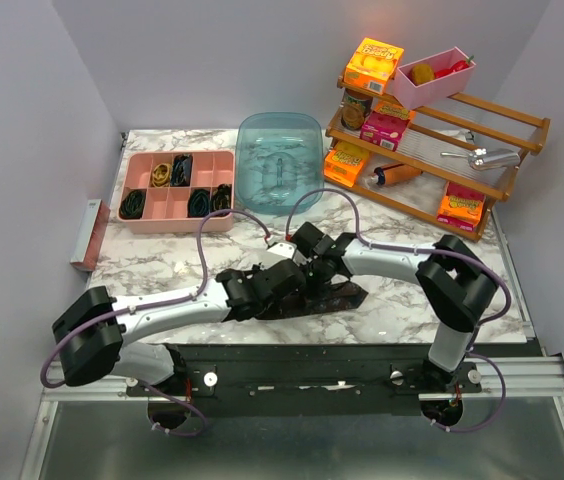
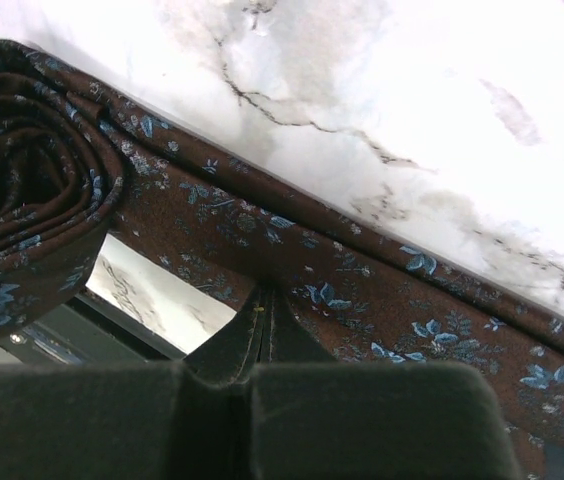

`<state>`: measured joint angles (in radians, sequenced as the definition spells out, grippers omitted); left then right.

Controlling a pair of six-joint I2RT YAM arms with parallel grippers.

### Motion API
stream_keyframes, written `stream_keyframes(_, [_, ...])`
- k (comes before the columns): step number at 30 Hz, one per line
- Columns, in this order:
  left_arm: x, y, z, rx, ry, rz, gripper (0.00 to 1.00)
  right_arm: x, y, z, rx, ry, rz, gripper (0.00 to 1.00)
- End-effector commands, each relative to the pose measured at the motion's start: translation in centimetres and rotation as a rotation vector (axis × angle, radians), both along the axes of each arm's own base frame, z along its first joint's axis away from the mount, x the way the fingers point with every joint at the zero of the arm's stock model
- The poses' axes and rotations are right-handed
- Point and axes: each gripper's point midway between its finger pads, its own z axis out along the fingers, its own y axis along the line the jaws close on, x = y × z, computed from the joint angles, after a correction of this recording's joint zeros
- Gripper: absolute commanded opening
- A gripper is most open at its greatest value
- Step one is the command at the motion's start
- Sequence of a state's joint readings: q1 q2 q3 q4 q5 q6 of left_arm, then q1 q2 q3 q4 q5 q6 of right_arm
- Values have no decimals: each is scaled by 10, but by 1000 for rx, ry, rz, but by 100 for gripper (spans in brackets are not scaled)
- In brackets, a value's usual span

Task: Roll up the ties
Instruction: Roll the tie at the center of the board.

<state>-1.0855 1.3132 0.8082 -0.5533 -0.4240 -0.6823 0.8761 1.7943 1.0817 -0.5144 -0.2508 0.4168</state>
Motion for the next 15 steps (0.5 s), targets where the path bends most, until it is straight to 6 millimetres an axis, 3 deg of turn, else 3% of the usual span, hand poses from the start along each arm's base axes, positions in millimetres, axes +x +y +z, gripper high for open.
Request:
stream_keyframes(1, [2, -8, -5, -1, 11, 73, 0, -6, 13, 23, 76, -43, 44, 0])
stream_keyframes(4, [4, -15, -6, -13, 5, 116, 0, -4, 15, 34, 117, -60, 23, 0])
stream_keyframes(7, [4, -23, -6, -27, 1, 142, 7, 0, 13, 43, 173, -84, -25, 0])
stream_keyframes(8, [4, -24, -9, -19, 4, 150, 8, 0, 5, 39, 175, -76, -47, 0])
stream_keyframes(10, [5, -28, -9, -25, 3, 165, 9, 5, 8, 51, 247, -98, -80, 0])
stream_keyframes(15, [10, -28, -13, 17, -10, 208, 12, 18, -5, 57, 286, -147, -156, 0])
